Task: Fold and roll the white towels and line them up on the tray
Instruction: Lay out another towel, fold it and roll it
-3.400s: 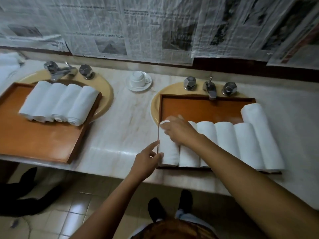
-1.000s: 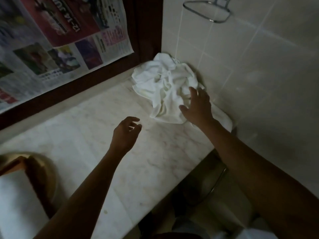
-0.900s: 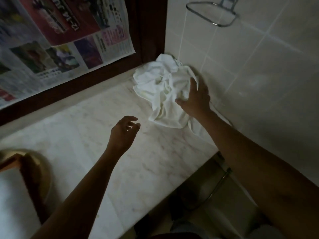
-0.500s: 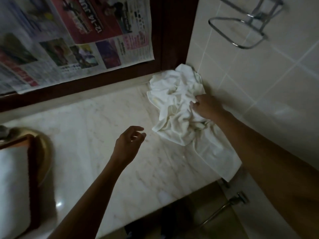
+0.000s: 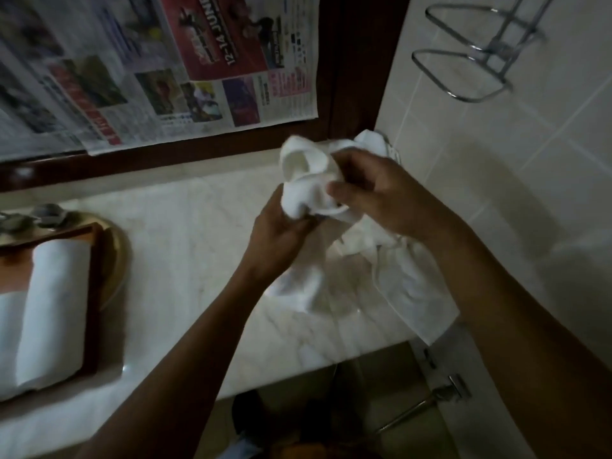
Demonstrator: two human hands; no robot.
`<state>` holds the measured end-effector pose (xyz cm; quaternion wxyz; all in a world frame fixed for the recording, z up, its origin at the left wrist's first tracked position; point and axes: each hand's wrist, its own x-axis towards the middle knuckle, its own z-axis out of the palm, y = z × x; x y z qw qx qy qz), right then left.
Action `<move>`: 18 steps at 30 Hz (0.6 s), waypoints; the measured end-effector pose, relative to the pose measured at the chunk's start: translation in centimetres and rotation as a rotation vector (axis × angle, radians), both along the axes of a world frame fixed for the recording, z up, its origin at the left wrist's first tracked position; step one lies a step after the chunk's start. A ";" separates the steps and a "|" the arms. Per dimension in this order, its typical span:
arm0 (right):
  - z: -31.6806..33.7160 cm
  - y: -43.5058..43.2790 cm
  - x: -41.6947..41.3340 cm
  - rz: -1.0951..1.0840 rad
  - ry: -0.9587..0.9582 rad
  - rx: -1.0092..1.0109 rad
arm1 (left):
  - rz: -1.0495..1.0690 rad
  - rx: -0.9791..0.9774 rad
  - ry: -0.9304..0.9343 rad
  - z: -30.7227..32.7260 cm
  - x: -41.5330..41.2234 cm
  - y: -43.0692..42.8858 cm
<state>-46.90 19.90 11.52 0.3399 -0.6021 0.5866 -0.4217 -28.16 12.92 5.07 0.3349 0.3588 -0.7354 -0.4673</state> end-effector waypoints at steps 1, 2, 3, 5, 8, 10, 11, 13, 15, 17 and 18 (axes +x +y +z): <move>-0.2 0.1 -0.5 0.027 -0.122 -0.003 | 0.057 0.070 0.042 0.5 1.1 0.0; -1.0 0.1 -1.1 0.044 -0.191 0.037 | 0.085 0.167 0.122 1.0 2.3 0.1; -2.0 0.2 -1.4 0.049 -0.192 0.112 | 0.100 0.273 0.207 1.3 3.6 0.0; -4.7 0.4 -0.4 0.088 -0.080 0.280 | 0.108 0.462 0.329 2.0 6.2 0.2; -7.4 0.8 4.8 0.258 -0.117 0.376 | 0.064 0.525 0.297 2.0 9.4 0.8; -7.9 0.9 8.9 0.327 -0.266 0.339 | 0.051 0.473 0.200 1.3 11.2 1.4; -8.2 0.9 10.6 0.283 -0.313 0.313 | 0.080 0.421 0.145 0.9 12.1 1.7; -8.8 0.8 12.9 0.131 -0.353 0.302 | 0.196 0.304 -0.011 0.4 14.1 2.4; -9.7 1.0 14.3 0.074 -0.330 0.312 | 0.261 0.269 -0.140 -0.1 16.5 3.2; -10.1 1.6 15.6 0.084 -0.213 0.275 | 0.218 0.368 -0.149 -0.9 19.0 4.0; -10.2 2.0 16.1 0.089 -0.144 0.240 | 0.184 0.422 -0.115 -1.3 20.2 4.5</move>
